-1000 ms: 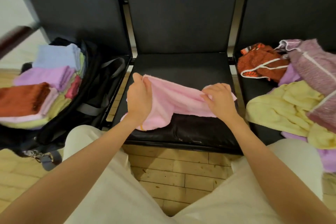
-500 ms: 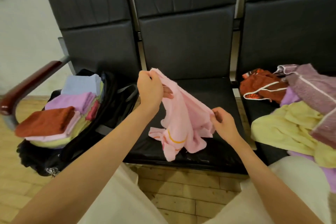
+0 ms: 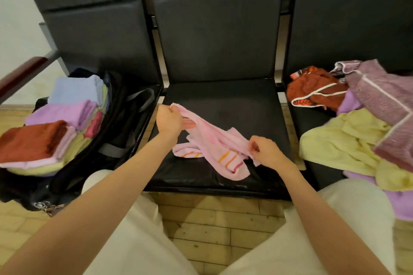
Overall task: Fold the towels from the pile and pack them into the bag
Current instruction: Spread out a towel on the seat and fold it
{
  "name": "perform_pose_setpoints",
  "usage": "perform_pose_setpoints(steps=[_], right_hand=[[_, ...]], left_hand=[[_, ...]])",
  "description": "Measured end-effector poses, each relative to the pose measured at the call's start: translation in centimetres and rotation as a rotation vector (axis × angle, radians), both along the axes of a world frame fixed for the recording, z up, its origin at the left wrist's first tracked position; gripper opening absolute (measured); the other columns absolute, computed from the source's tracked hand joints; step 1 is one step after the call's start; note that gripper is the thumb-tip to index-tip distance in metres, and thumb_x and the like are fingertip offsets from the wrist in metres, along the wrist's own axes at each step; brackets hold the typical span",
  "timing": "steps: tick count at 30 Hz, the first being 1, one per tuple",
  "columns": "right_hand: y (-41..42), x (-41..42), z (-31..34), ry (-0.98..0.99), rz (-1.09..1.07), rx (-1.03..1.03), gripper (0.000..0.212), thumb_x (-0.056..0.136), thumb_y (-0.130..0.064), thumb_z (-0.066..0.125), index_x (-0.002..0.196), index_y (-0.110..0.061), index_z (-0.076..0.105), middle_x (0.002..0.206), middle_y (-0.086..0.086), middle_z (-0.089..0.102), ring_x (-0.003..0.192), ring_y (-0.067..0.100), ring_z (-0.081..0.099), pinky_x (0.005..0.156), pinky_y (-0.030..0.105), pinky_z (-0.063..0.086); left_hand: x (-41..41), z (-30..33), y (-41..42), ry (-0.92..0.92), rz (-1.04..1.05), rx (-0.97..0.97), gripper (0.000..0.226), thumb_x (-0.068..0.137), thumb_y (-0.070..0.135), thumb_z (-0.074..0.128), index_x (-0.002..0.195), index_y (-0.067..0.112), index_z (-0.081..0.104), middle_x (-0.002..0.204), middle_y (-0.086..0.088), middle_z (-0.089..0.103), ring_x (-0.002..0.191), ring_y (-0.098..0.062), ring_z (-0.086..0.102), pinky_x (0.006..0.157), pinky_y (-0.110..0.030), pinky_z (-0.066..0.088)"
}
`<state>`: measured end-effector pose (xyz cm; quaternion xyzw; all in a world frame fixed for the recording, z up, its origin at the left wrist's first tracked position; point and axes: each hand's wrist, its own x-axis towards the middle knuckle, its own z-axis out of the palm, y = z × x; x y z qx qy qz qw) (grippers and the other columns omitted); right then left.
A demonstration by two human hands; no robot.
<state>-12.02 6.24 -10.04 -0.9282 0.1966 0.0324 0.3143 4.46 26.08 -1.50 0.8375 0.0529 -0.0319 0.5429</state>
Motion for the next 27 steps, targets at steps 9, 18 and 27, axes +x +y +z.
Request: perform_pose_setpoints(steps=[9,18,27], right_hand=[[0.4,0.4,0.0,0.150,0.048,-0.323,0.033,0.079,-0.042,0.070,0.097,-0.013,0.068,0.110,0.007,0.049,0.102,0.023,0.048,0.090,0.034,0.045],[0.5,-0.4,1.4,0.030,-0.048,-0.214,0.013,0.086,-0.023,0.062,0.081,-0.013,0.055,0.098,0.004,0.047,0.071,0.015,0.055,0.063,0.023,0.046],[0.3,-2.1,1.6,-0.162,-0.074,-0.162,0.011,0.094,-0.012,0.053,0.103,-0.016,0.049,0.099,0.001,0.052,0.078,0.011,0.056,0.067,0.017,0.045]], left_hand=[[-0.6,-1.8,1.2,0.032,-0.010,-0.012,0.015,0.100,0.022,0.037,0.096,0.014,0.049,0.098,-0.015,0.067,0.083,-0.030,0.069,0.075,-0.046,0.059],[-1.2,-3.3,2.9,0.019,0.033,-0.054,0.015,0.100,0.017,0.038,0.089,0.013,0.049,0.099,-0.017,0.065,0.087,-0.032,0.068,0.076,-0.049,0.057],[-2.0,-3.9,3.5,0.060,0.055,-0.063,0.012,0.102,0.020,0.037,0.095,0.017,0.046,0.099,-0.015,0.066,0.077,-0.030,0.071,0.070,-0.046,0.060]])
